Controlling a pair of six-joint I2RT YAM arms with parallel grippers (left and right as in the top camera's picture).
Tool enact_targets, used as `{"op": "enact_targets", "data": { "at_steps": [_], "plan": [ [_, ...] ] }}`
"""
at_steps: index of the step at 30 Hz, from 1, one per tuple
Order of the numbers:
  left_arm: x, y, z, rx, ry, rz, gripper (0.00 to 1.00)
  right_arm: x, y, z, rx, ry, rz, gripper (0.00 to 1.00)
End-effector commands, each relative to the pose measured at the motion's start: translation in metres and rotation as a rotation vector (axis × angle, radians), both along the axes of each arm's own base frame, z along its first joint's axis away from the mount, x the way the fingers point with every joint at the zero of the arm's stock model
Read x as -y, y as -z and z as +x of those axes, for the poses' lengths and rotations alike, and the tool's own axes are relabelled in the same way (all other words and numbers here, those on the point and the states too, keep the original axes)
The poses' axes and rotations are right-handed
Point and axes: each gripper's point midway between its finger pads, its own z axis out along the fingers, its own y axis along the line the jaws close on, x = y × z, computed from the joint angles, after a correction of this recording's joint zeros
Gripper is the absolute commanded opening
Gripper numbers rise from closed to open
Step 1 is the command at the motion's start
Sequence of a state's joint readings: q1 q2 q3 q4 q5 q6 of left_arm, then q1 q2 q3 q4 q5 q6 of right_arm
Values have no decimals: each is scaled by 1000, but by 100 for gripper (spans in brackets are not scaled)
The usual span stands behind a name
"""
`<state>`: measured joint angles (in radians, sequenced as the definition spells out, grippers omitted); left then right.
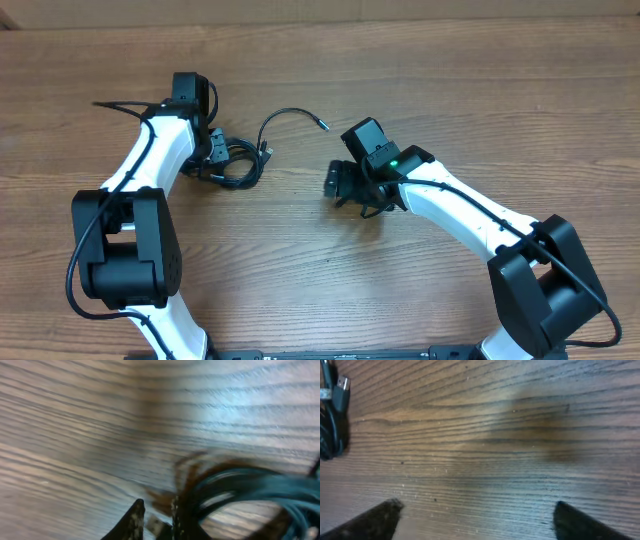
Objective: Untangle cables
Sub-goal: 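Lower the left gripper onto the cable coil and close on it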
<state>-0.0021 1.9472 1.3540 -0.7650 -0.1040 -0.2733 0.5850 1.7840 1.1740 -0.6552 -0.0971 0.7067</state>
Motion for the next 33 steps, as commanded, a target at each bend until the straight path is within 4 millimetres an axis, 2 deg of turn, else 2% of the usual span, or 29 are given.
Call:
{"op": "enact_targets", "data": {
  "at_steps": [1,3,6,10,16,19,21,23,24,27,30,32,33],
  "plan": [
    [38,11,-2,-5,162,-178,23,3,5,-1,0,3,-20,100],
    [51,13,-5,-7,223,-220,21,3,5,-1,0,3,-20,100],
    [67,17,-13,-19,305,-269,13,3,5,-1,-1,3,-20,100],
    [99,21,-30,-60,399,-341,13,3,5,-1,-1,3,-20,100],
    [138,32,-60,-136,503,-344,16,3,6,-3,-8,1,-20,100],
    [157,34,-74,-168,559,-341,15,3,6,-3,-9,1,-22,100],
    [165,35,-81,-187,582,-339,15,3,6,-3,-9,1,-22,100],
    [175,35,-97,-236,614,-335,16,3,6,-3,-9,1,-22,100],
    [176,34,-106,-271,618,-330,12,3,6,-3,-10,1,-21,100],
    [174,26,-107,-294,604,-329,10,3,6,-3,-10,1,-21,100],
    [169,10,-94,-275,598,-301,15,3,6,-3,-9,1,-21,100],
    [169,-6,-67,-193,600,-270,41,3,6,-3,-9,1,-21,100],
    [172,-10,-58,-158,606,-269,44,3,6,-3,-10,1,-21,100]
  ]
}}
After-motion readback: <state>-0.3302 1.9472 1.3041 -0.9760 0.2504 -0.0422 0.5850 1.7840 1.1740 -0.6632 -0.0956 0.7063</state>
